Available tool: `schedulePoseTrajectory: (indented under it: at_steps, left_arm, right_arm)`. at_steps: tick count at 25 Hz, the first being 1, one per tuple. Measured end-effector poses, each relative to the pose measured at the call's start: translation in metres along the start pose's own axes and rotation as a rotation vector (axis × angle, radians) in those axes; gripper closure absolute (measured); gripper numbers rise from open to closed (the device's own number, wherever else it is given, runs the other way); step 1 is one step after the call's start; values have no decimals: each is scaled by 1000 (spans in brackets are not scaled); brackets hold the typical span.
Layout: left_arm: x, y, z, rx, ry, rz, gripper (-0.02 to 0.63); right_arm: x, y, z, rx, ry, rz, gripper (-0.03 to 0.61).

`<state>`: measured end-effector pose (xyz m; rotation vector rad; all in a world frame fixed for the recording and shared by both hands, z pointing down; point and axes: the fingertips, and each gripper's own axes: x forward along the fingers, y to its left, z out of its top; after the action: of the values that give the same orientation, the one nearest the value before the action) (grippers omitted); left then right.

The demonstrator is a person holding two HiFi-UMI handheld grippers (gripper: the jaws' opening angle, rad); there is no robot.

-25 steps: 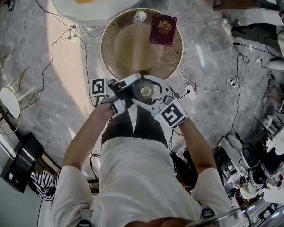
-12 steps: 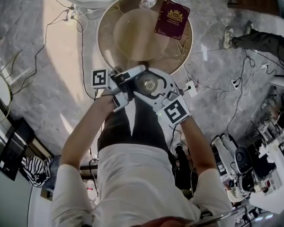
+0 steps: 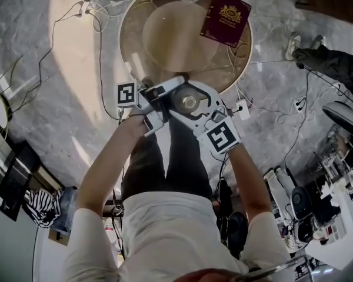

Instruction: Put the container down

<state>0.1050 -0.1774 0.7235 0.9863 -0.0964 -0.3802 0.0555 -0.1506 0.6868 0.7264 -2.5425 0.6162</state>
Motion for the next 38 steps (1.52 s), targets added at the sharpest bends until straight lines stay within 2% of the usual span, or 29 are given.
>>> schedulePoseTrajectory:
  at_steps: [24, 31, 38]
  left_arm:
    - [-23, 97, 99, -17, -120, 69, 345]
    - [-34, 121, 126, -7, -160, 106, 345]
    - [-44, 131, 146, -4, -209, 110, 345]
  right_arm:
    - [87, -48, -93, 50, 31, 34, 242]
    - [109, -59, -109, 69, 23, 49, 242]
    - [125, -69, -122, 59, 44, 58, 242]
